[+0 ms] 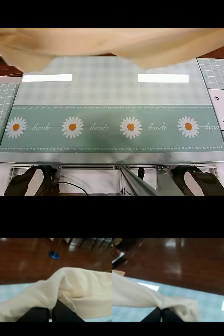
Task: Fold the shirts.
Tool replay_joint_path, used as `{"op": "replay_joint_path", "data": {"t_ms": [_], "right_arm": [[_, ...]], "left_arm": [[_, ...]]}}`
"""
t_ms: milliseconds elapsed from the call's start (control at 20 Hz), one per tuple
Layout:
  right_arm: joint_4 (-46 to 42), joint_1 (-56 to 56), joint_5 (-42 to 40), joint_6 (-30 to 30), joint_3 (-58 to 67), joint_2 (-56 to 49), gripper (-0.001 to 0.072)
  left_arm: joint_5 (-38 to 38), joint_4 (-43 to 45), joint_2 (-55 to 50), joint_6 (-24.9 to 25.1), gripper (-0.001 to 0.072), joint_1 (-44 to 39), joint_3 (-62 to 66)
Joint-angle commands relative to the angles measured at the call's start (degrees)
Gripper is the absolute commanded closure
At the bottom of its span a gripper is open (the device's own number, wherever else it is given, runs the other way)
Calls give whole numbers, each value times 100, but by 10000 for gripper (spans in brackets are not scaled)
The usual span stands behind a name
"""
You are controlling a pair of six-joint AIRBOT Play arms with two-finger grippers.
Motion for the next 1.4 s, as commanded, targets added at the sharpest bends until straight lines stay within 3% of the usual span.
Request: {"op": "replay_joint_path", "data": {"t_ms": [0, 200, 450, 650, 750, 850, 1050, 1300, 1350], "right_arm": [[-1069, -66, 31, 330, 372, 844, 692], [-2236, -66, 387, 831, 369, 1443, 691], [-2109, -63, 1141, 872, -269, 1462, 692], [-1744, -66, 984, 866, -1641, 1318, 692], [-1659, -63, 752, 785, -2245, 994, 691], [-1574, -66, 457, 638, -2583, 422, 692], [-1139, -66, -188, 310, -2592, -1213, 692], [-223, -66, -691, 313, -2319, -3042, 689], [-98, -66, -743, 330, -2256, -3283, 606]], "left_arm": [[-133, 702, 734, -2, 689, 387, 461], [-468, 1668, 1303, -391, 689, -24, 291], [-688, 1655, 1731, -855, 689, -907, -1606], [-1145, 1388, 1626, -966, 689, -1543, -3823], [-723, 1244, 1440, -964, 689, -1832, -4824], [247, 1134, 1097, -949, 689, -2065, -5471], [1971, 774, -323, -608, 689, -2439, -5412], [2164, 555, -2437, -442, 685, -2470, -4035], [1987, 549, -2743, -501, 586, -2470, -3773]]}}
